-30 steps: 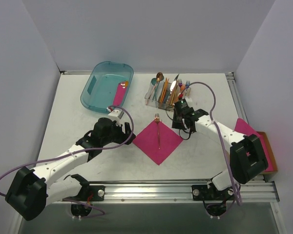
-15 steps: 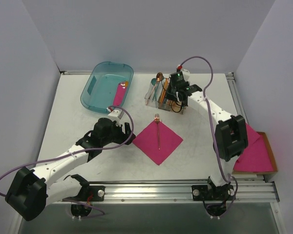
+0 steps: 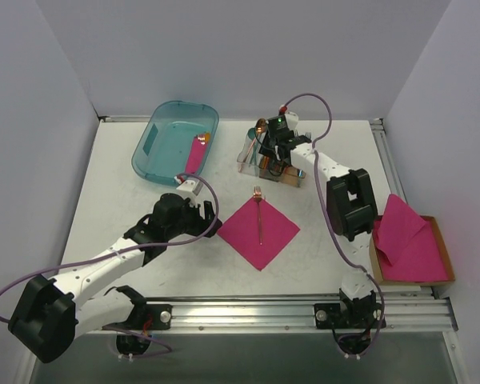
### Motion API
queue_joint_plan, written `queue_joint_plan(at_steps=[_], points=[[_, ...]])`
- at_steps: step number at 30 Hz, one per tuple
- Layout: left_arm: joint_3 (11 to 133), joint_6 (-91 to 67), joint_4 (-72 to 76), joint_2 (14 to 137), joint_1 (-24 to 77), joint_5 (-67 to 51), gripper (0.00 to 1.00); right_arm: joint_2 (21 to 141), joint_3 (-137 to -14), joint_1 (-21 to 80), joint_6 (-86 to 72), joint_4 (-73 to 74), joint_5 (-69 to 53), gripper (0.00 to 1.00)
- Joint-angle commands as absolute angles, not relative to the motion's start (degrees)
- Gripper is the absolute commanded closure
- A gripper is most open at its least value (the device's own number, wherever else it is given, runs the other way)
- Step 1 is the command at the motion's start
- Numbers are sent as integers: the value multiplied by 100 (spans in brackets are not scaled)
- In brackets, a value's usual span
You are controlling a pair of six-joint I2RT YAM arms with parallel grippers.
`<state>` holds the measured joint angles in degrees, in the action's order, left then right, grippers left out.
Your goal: Place the utensils on the paper napkin and roll it up
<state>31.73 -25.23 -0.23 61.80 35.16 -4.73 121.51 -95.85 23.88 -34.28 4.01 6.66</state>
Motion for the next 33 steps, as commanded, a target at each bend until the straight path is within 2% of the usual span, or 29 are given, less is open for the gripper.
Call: queue_joint_plan(at_steps=[1,8,20,33], points=[[3173,-2461,141,6100,3480,-501,19,12287,-9975,2329,-3419,176,809,68],[3182,-2461,176,6135,3480,-510,19,12498,-9941,2206,-3533,-254,809,68],[3199,-2452,185,6258,3480,-483,19,12858,-10028,1995,-3516,-509,519,60],[3234,-2443,176,6319,3480,-422,19,13157,-10002,1907,-3603,-914,53,62]])
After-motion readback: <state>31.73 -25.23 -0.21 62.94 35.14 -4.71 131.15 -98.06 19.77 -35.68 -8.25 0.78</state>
